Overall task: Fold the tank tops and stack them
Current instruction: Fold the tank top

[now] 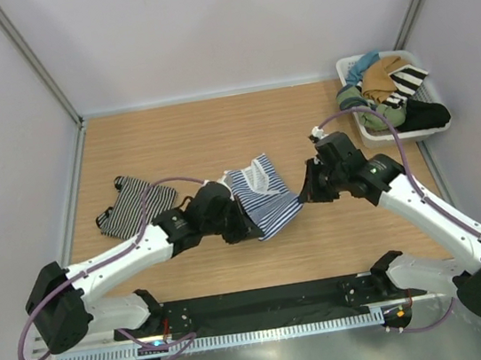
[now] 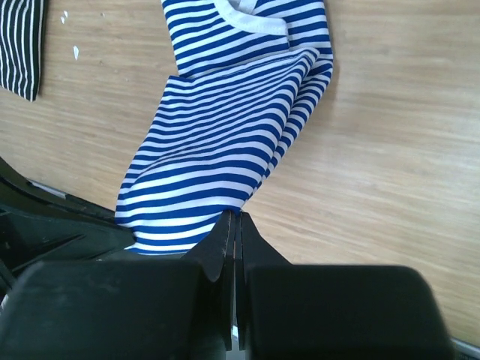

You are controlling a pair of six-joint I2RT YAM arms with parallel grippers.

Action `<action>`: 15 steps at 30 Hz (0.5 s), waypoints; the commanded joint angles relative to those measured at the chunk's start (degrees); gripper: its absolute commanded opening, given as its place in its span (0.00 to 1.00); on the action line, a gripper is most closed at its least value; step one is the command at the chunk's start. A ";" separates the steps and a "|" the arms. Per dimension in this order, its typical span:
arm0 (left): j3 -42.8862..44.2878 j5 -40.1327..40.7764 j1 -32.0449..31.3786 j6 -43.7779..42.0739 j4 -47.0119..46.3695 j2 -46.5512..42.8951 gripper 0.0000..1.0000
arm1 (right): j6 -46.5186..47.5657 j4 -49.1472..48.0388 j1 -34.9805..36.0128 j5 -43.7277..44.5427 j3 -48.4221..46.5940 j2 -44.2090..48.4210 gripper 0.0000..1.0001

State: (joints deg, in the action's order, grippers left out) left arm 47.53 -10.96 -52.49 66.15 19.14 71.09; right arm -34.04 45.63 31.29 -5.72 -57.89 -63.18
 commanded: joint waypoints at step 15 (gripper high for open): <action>0.71 9.82 -12.11 5.22 1.42 -4.30 0.02 | -1.83 7.90 0.09 1.05 1.30 11.24 0.01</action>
State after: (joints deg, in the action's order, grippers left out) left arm 45.17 -3.31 -64.71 71.83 18.22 67.09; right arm -37.63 53.36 31.44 -7.99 -52.03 -49.91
